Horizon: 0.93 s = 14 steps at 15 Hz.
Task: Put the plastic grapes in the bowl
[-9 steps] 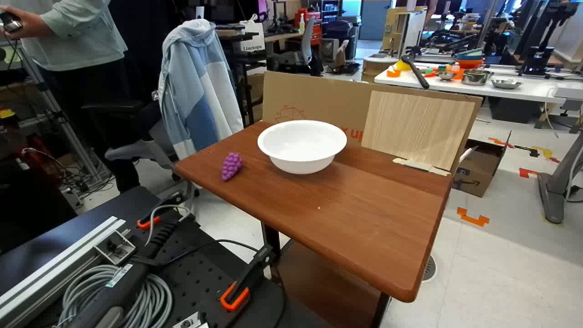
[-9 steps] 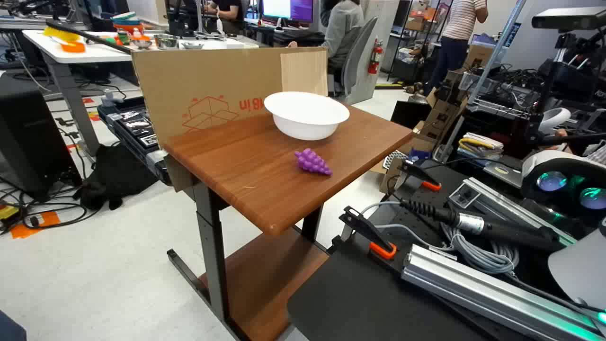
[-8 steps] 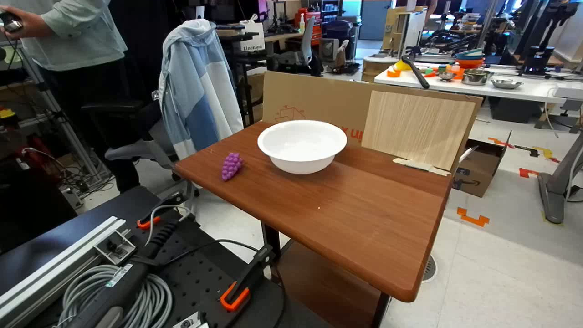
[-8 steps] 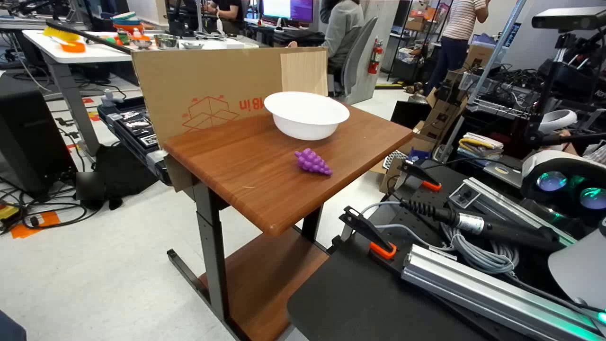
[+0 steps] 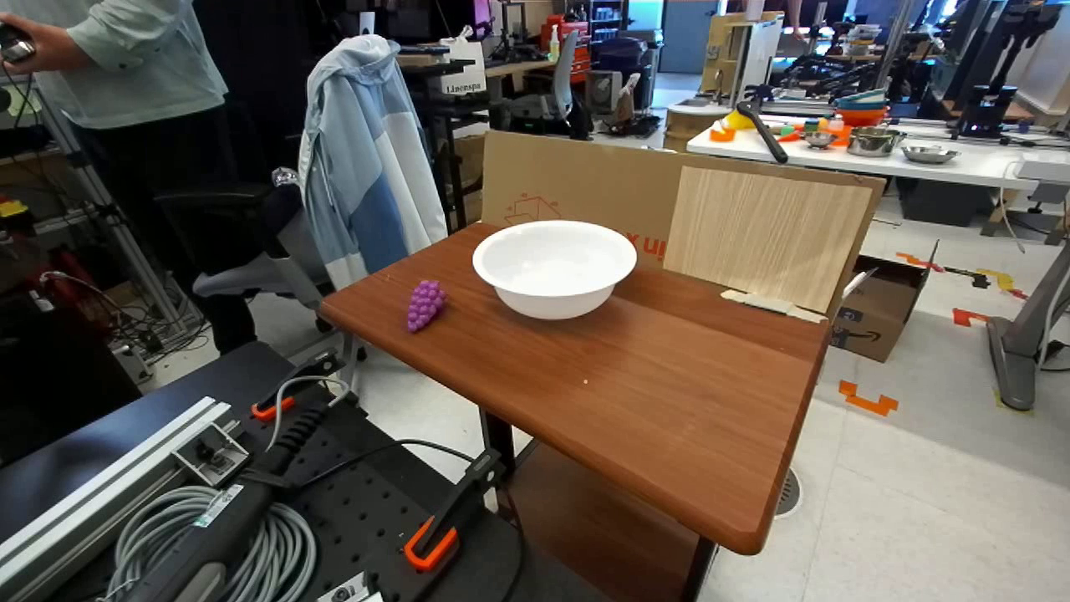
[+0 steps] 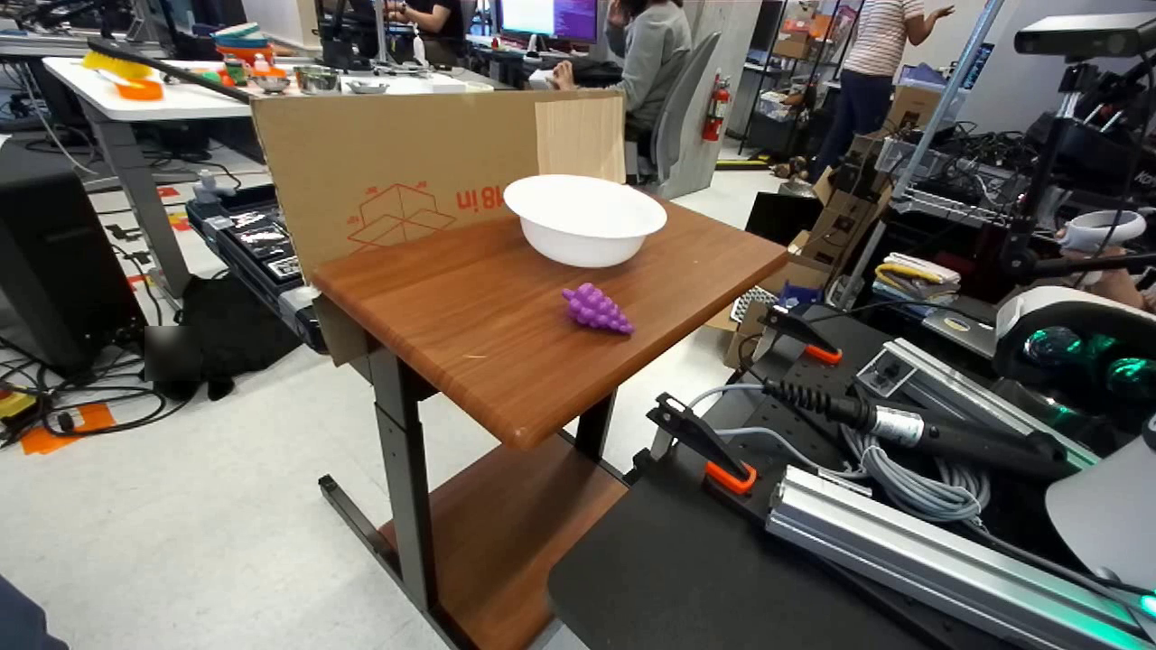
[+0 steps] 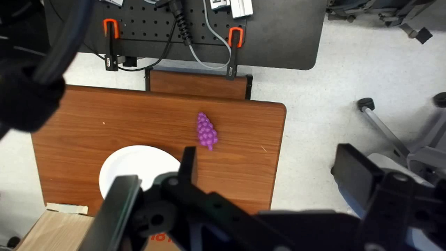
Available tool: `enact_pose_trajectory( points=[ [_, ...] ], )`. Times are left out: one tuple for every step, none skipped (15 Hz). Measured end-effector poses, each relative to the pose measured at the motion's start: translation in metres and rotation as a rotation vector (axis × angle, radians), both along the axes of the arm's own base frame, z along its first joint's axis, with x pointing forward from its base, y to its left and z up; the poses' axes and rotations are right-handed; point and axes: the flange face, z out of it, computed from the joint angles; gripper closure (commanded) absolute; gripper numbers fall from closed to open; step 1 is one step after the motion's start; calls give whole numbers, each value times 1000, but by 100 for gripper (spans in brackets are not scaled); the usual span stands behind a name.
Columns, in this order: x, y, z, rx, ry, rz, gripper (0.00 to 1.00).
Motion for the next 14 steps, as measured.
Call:
enact_pose_trajectory(
  points=[
    [0, 0, 0, 0, 0, 0, 0],
    [0, 0, 0, 0, 0, 0, 0],
    [0, 0, 0, 0, 0, 0, 0],
    [0, 0, 0, 0, 0, 0, 0],
    [0, 0, 0, 0, 0, 0, 0],
    [0, 0, -1, -3, 1, 2, 0],
    [-1, 2, -2, -10, -1, 8, 0],
    [-1, 5, -4, -22, 0, 20, 0],
    [-2, 9, -7, -40, 3, 39, 0],
    [-1, 13, -12, -64, 8, 59, 0],
    [2, 16, -19, -91, 18, 80, 0],
    [6, 16, -26, -120, 29, 95, 0],
    [12, 15, -34, -148, 41, 107, 0],
    [18, 13, -42, -170, 51, 115, 0]
  ],
)
